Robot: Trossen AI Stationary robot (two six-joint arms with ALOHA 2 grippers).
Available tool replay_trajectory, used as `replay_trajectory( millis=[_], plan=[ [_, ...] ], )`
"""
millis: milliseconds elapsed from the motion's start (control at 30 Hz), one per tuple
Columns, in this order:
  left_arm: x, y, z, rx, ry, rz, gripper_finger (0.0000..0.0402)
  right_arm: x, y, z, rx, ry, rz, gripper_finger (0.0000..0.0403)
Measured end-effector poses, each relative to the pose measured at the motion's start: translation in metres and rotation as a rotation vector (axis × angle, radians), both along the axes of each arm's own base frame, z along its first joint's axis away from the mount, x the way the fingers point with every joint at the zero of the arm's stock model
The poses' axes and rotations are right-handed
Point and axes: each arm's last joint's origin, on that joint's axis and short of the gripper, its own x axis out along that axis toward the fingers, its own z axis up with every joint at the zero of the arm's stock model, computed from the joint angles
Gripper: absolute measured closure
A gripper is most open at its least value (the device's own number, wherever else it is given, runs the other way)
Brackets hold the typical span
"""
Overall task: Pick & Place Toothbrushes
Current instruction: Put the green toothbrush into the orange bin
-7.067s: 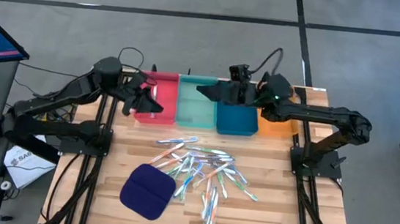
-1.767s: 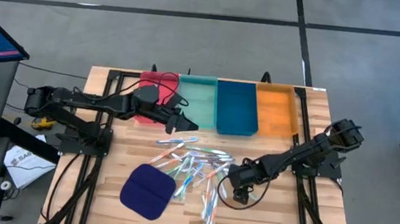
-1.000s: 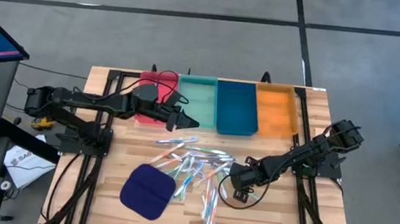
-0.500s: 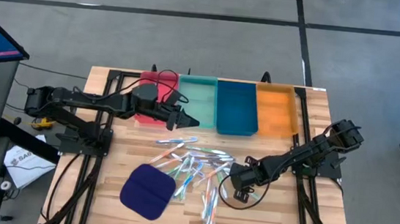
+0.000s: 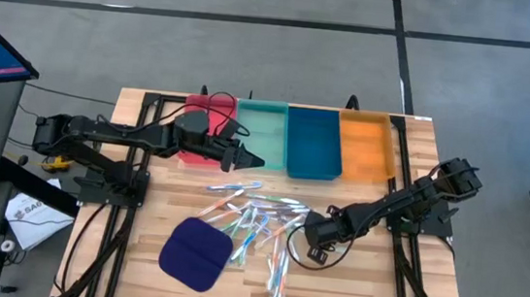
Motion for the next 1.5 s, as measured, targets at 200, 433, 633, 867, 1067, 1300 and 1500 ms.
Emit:
replay_trajectory(
  millis=[200, 433, 633, 867, 1067, 1300, 1500],
  plan=[
    [0.0, 0.0, 0.0, -0.003, -0.003, -0.005, 0.0334, 0.0, 0.0, 0.004, 0.031, -0.002, -0.058, 0.0397],
    [0.0, -0.002, 0.001, -0.009, -0.011, -0.078, 0.0334, 0.004, 0.0, 0.019, 0.101, -0.012, -0.154, 0.04],
    [-0.001, -0.004, 0.001, -0.007, -0.014, -0.126, 0.0334, 0.008, 0.006, 0.036, 0.127, -0.053, -0.258, 0.0402],
    [-0.001, -0.005, 0.001, -0.01, -0.015, -0.174, 0.0334, 0.017, 0.017, 0.056, 0.168, -0.093, -0.299, 0.0402],
    [-0.001, -0.007, 0.001, -0.014, -0.014, -0.226, 0.0334, 0.023, 0.031, 0.073, 0.239, -0.124, -0.327, 0.0402],
    [-0.003, -0.008, -0.005, 0.079, 0.015, -0.288, 0.0334, 0.029, 0.036, 0.089, 0.293, -0.159, -0.427, 0.0402],
    [-0.003, -0.015, -0.009, 0.068, 0.051, -0.324, 0.0334, 0.025, 0.003, 0.111, 0.266, -0.209, -0.591, 0.0402]
  ],
)
